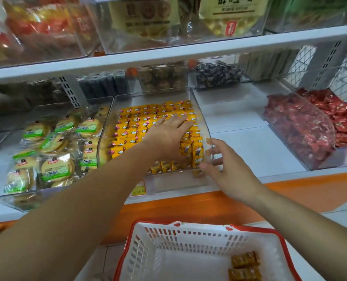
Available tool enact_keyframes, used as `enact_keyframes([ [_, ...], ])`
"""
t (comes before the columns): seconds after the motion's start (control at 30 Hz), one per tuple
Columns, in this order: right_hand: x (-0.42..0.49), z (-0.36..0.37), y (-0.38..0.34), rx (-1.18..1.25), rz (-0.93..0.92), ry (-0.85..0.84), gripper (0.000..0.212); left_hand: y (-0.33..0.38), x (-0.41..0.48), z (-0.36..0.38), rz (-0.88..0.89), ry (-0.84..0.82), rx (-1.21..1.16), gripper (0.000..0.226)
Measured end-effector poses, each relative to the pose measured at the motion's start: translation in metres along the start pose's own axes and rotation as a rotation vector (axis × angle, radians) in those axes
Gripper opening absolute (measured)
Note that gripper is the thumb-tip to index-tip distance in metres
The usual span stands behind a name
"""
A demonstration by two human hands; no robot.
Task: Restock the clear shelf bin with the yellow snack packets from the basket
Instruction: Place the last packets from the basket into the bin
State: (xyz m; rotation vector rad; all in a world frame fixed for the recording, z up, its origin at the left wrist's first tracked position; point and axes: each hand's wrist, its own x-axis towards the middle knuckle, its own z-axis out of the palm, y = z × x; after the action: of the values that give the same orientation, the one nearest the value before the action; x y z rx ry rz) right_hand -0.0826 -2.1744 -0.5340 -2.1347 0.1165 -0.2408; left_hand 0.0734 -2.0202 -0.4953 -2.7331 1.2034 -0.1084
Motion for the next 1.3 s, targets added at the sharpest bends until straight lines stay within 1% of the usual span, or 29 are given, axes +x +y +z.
enact_keyframes([
  [0.07, 0.0, -0.001, -0.002, 0.006, 0.0, -0.003, 0.061, 0.0, 0.002, -0.007, 0.029, -0.025, -0.042, 0.131],
  [0.17, -0.001, -0.003, -0.003, 0.004, 0.007, -0.004, 0.06, 0.01, 0.006, -0.012, 0.0, -0.033, -0.149, 0.133],
  [0.27, -0.002, -0.003, -0.005, 0.0, 0.015, -0.009, 0.06, 0.022, 0.009, -0.003, -0.021, -0.025, -0.074, 0.136],
  [0.43, -0.001, -0.004, -0.004, -0.016, 0.018, -0.009, 0.06, 0.018, 0.014, 0.005, -0.064, 0.077, -0.057, 0.133],
  [0.53, 0.0, -0.004, -0.006, -0.032, 0.026, -0.016, 0.06, 0.019, 0.015, 0.007, -0.078, 0.101, -0.041, 0.131],
  [0.6, -0.001, -0.005, -0.009, -0.061, 0.028, -0.013, 0.059, 0.022, 0.015, 0.003, -0.087, 0.068, -0.037, 0.131],
  [0.67, -0.006, -0.007, -0.015, -0.175, 0.005, 0.001, 0.057, 0.024, 0.011, -0.008, -0.097, -0.004, -0.061, 0.131],
  [0.77, -0.016, -0.013, -0.027, -0.432, 0.008, 0.055, 0.069, 0.024, -0.004, -0.038, -0.134, -0.035, -0.173, 0.115],
  [0.83, -0.027, -0.019, -0.036, -0.454, 0.038, 0.067, 0.075, 0.024, -0.026, -0.061, -0.149, 0.006, -0.223, 0.097],
  [0.87, -0.033, -0.024, -0.039, -0.456, 0.035, 0.054, 0.075, 0.026, -0.042, -0.07, -0.136, 0.039, -0.235, 0.084],
  [0.9, -0.04, -0.029, -0.041, -0.47, 0.019, 0.022, 0.071, 0.03, -0.061, -0.076, -0.112, 0.076, -0.26, 0.068],
  [0.97, -0.053, -0.038, -0.04, -0.484, -0.028, -0.086, 0.054, 0.041, -0.103, -0.079, -0.064, 0.101, -0.359, 0.041],
  [1.03, -0.07, -0.04, -0.033, -0.446, -0.02, -0.249, 0.039, 0.057, -0.141, -0.069, 0.006, 0.017, -0.444, 0.029],
  [1.1, -0.088, -0.032, -0.018, -0.458, 0.027, -0.409, 0.034, 0.076, -0.164, -0.046, 0.088, -0.133, -0.414, 0.029],
  [1.17, -0.104, -0.02, 0.003, -0.519, 0.093, -0.519, 0.037, 0.095, -0.175, -0.015, 0.123, -0.262, -0.35, 0.032],
  [1.23, -0.118, -0.007, 0.029, -0.562, 0.156, -0.585, 0.042, 0.113, -0.179, 0.025, 0.093, -0.368, -0.346, 0.034],
  [1.3, -0.131, 0.006, 0.061, -0.562, 0.216, -0.602, 0.037, 0.129, -0.181, 0.071, 0.02, -0.461, -0.396, 0.036],
])
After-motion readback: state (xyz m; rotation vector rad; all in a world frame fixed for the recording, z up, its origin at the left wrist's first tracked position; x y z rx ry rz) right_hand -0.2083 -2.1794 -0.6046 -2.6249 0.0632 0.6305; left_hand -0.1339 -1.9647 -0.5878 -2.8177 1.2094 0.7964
